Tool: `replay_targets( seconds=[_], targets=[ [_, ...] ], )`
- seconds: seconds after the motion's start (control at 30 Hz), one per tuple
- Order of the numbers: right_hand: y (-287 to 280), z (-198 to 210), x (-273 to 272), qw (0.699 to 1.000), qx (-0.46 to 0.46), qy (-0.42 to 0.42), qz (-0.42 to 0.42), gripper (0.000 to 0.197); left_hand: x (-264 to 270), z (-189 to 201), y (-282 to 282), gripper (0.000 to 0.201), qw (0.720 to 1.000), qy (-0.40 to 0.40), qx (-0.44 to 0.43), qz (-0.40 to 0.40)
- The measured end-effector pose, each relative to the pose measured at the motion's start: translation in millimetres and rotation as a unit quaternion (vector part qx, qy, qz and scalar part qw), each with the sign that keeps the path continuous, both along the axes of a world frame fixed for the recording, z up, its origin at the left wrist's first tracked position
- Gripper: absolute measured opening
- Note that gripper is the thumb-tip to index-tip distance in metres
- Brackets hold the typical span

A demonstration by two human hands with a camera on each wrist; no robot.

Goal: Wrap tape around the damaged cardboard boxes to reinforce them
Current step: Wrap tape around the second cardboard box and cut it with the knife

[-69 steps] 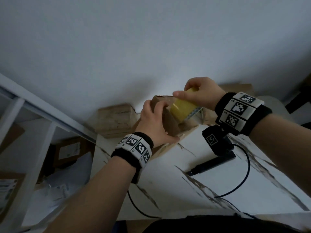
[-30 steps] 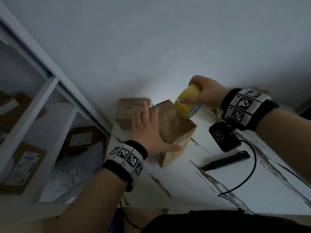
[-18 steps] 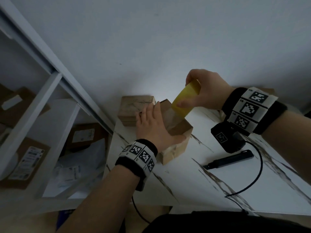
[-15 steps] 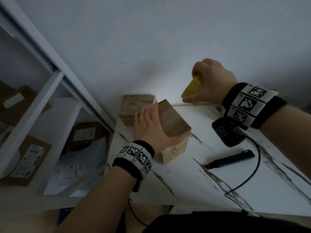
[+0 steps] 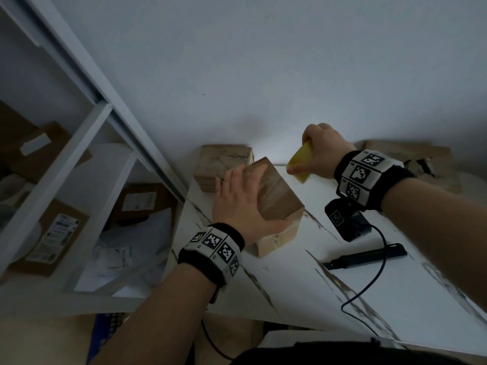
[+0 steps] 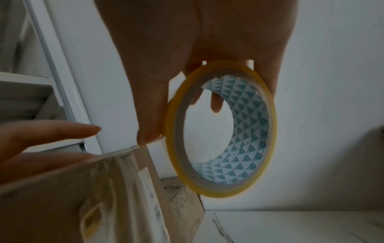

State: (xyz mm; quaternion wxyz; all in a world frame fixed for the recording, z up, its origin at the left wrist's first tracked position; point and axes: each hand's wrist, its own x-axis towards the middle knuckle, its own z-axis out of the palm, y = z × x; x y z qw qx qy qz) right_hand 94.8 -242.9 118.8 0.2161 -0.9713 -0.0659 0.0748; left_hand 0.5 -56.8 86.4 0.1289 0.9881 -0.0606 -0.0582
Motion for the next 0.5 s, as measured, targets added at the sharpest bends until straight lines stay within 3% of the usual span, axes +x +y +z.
replay_targets(
  seconds=[0.23,0.37,0.5],
  targets=[
    [3.0,-16.3,4.0,0.998,0.032,0.052,-0.015,0.059,0.3,0.9,-0.7,0.107,0.999,0.015,0.034,-0.015],
    [6.3,-26.3,1.6,0.996,0.051,0.075,-0.023,0.061,-3.3,5.7,-5.0,0.101,0.991,0.023,0.122,-0.039],
    [9.1,-30.7,-0.2,0.993,0.075,0.089,-0.032,0.061,-8.1,5.2,-23.9,0.108,0.979,-0.001,0.179,-0.096]
  ],
)
